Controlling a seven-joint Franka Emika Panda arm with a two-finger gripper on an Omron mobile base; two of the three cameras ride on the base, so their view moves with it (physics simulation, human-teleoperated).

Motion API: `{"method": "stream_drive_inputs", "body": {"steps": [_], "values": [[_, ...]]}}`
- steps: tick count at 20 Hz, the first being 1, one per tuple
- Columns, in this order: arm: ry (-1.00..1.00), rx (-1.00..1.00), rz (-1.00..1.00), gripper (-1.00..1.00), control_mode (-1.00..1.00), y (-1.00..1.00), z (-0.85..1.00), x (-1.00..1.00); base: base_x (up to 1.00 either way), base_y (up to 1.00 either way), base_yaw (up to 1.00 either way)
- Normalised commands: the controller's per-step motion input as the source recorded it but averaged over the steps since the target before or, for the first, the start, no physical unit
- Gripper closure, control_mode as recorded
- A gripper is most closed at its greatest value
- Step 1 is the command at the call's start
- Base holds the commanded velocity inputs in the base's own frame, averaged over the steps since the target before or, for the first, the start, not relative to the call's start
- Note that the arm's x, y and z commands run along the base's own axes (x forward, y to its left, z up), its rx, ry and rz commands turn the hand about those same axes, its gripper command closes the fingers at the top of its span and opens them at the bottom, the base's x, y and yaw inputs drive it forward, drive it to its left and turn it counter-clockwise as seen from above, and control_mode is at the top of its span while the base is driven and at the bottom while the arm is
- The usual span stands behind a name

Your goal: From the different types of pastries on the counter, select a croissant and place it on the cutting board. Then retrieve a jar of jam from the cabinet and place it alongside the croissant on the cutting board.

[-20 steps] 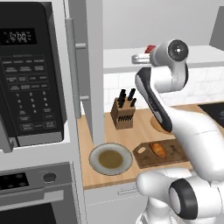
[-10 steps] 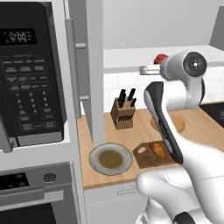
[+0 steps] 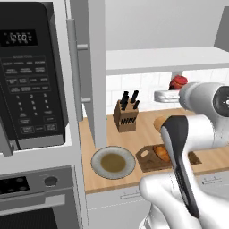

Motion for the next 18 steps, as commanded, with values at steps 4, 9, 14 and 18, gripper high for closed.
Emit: {"method": "stream_drive_inputs", "body": {"steps": [4, 9, 14, 18], "values": [[0.00, 0.00, 0.00, 1.00, -1.00, -0.04, -0.25, -1.00, 0.00, 0.00, 0.00], [0.00, 0.00, 0.00, 1.00, -1.00, -0.09, -0.42, -0.77, 0.00, 0.00, 0.00], [0.00, 0.00, 0.00, 1.00, -1.00, -0.26, -0.69, -0.36, 0.00, 0.00, 0.00], [0.00, 0.02, 0.06, 1.00, -1.00, -0.33, -0.66, 0.00, 0.00, 0.00, 0.00]]}}
